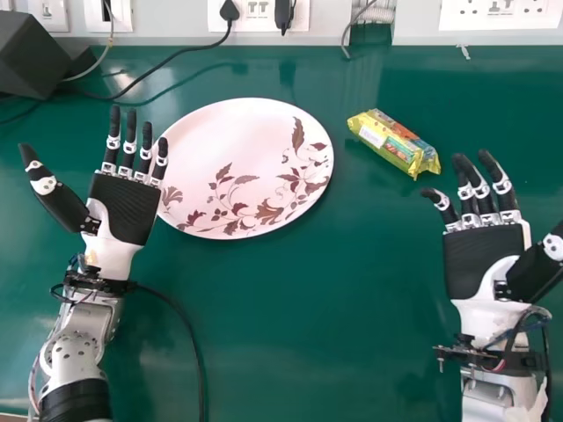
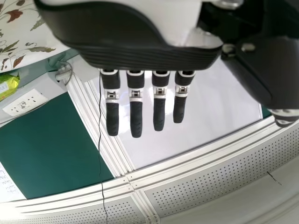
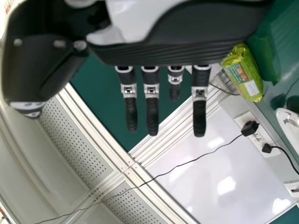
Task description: Pick up biscuit and place it in the plate
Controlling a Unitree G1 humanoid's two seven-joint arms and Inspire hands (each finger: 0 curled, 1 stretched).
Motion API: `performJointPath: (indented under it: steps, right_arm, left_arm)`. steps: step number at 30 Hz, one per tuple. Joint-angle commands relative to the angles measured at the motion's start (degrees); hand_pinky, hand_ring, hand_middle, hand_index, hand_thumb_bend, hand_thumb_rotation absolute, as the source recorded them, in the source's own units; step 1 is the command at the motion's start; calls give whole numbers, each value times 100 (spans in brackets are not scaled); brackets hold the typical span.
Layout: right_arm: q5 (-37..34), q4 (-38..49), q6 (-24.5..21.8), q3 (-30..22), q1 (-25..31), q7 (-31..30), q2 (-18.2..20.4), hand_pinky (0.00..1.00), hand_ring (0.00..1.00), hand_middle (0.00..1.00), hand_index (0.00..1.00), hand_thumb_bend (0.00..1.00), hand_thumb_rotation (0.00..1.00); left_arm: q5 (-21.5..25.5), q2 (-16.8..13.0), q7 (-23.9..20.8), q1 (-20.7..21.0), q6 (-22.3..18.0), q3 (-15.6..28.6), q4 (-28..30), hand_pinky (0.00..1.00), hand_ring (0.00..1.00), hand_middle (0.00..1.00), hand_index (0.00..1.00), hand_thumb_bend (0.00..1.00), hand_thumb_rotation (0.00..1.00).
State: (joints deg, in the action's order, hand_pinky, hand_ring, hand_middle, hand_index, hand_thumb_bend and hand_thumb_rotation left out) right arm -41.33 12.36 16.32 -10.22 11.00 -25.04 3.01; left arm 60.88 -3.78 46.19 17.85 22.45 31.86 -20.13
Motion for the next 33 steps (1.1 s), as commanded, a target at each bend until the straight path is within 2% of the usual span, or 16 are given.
performJointPath:
  steps: [1, 6, 10, 16, 33]
  right_arm:
    - [-27, -12, 36, 11, 51, 5, 190, 52, 66, 73, 73, 93, 63]
    - [29, 8, 76, 28, 83, 27, 214, 53, 66, 73, 73, 92, 60]
    - [-23, 17, 54, 25, 103, 16, 210, 53, 66, 72, 72, 93, 63]
    - [-51, 18, 63, 25, 123, -14, 209, 53, 66, 72, 72, 93, 59]
    - [179, 157, 150, -2, 116, 209, 165, 53, 66, 73, 73, 92, 66]
  left_arm:
    - [-119, 86, 51, -379, 30, -13, -353, 65, 74, 83, 88, 100, 82]
    - [-98, 63, 69, -384, 66, -11, -362, 65, 74, 83, 88, 100, 83]
    - [-102, 59, 58, -390, 83, -13, -359, 65, 73, 83, 87, 100, 82]
    - [-107, 79, 12, -418, 78, -15, -298, 65, 74, 83, 88, 99, 82]
    - [-105, 72, -32, -374, 83, -9, -295, 64, 74, 83, 86, 100, 82]
